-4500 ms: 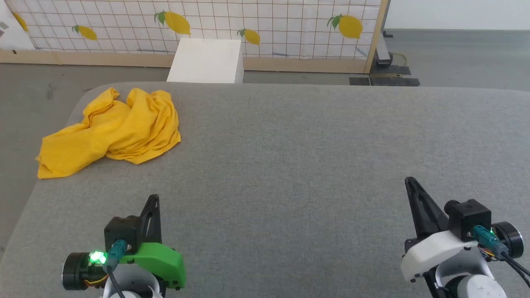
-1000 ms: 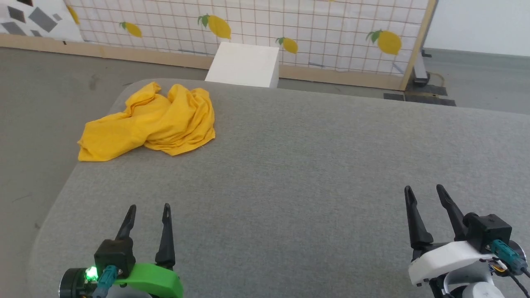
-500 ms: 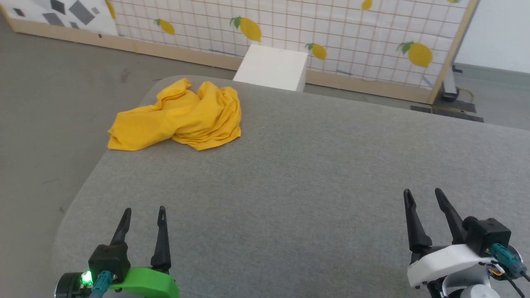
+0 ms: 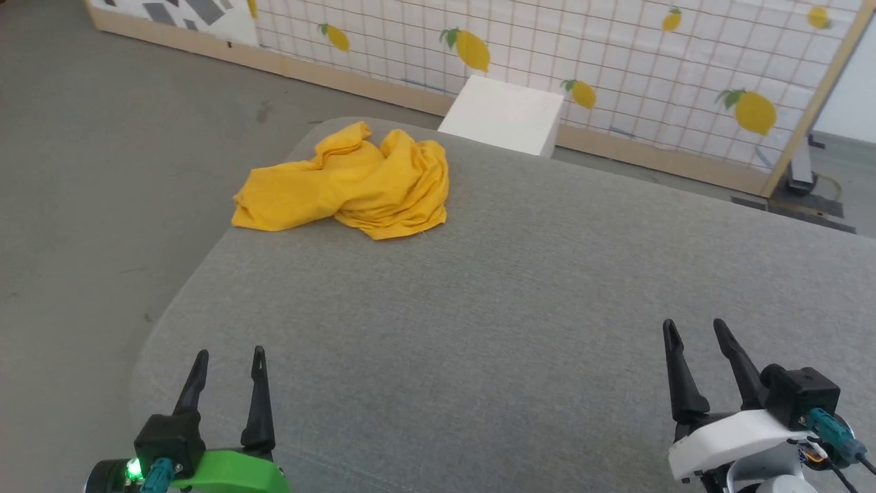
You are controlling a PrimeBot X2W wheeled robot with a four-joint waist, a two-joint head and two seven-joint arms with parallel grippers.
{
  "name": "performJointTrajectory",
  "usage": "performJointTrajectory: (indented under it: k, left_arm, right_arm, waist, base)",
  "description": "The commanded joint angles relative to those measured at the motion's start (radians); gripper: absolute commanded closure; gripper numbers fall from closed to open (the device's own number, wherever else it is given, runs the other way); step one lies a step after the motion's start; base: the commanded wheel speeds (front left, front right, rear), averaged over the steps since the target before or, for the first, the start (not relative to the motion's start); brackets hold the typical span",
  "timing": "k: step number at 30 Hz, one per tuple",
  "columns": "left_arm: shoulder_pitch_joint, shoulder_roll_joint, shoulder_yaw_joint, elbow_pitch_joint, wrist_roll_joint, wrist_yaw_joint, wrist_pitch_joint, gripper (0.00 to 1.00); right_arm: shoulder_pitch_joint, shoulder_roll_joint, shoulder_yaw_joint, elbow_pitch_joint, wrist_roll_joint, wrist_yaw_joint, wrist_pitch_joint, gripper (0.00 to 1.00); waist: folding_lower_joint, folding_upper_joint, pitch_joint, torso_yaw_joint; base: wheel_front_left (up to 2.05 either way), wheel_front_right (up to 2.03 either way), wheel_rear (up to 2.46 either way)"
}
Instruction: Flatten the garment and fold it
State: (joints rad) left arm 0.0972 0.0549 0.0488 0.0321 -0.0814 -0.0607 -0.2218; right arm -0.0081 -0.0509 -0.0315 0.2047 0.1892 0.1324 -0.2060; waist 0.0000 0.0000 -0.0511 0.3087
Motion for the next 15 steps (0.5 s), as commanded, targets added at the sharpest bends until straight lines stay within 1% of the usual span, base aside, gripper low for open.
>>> performJointTrajectory:
  k: [1, 15]
  left_arm:
    - [0.017, -0.001, 0.003, 0.004, -0.003, -0.004, -0.009, 0.0]
    - [0.03, -0.003, 0.013, 0.009, -0.022, -0.009, -0.038, 0.0]
  right_arm:
    - [0.004, 0.001, 0.001, 0.006, 0.01, -0.002, -0.01, 0.0]
    - [0.0, 0.001, 0.002, 0.032, 0.033, -0.002, -0.028, 0.0]
  waist:
    - [0.0, 0.0, -0.003, 0.016]
    - [0.0, 0.0, -0.005, 0.066]
  base:
    - [0.0, 0.0, 0.0]
    - [0.0, 0.0, 0.0]
